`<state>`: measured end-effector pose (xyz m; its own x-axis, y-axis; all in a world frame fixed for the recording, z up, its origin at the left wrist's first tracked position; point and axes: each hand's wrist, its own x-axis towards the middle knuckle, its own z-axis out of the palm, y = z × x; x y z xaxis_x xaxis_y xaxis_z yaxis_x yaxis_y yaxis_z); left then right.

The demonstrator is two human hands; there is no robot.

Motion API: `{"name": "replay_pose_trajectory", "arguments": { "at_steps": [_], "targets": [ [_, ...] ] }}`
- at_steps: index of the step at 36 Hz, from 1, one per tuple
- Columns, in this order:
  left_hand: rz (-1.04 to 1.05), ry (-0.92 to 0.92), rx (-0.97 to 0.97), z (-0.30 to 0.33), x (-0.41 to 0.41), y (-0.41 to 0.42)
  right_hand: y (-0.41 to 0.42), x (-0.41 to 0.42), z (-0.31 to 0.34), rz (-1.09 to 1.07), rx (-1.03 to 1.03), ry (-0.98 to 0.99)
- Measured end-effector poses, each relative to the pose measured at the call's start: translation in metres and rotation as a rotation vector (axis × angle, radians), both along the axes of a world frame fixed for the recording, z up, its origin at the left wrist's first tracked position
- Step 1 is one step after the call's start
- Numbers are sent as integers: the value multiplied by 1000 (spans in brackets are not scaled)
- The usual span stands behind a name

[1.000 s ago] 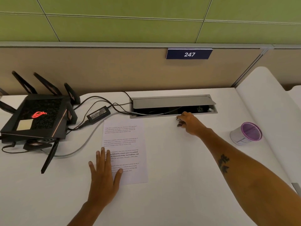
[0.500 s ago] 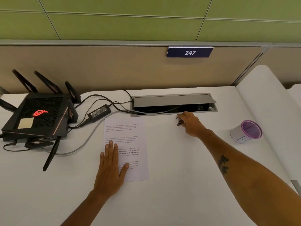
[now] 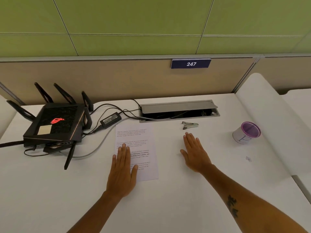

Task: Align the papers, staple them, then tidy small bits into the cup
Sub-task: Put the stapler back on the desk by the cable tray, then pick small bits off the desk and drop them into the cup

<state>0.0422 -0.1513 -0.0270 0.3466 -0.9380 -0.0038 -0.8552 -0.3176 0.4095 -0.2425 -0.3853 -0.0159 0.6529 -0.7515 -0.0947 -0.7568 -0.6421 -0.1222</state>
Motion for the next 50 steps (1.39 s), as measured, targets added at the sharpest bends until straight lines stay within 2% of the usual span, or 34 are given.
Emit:
{"name": "replay_pose_trajectory", "arguments": {
  "at_steps": [12, 26, 36, 50],
  "targets": [
    [-35, -27, -37, 12, -4, 27, 89, 7, 11, -45, 53, -49],
    [-134, -9, -48, 12, -26, 37, 118, -22, 23, -141, 9, -68],
    [-137, -78, 20, 4, -106, 13, 86, -88, 13, -143, 37, -96],
    [-157, -44, 111, -5, -283, -93, -20, -256, -5, -135, 74, -70]
  ]
}}
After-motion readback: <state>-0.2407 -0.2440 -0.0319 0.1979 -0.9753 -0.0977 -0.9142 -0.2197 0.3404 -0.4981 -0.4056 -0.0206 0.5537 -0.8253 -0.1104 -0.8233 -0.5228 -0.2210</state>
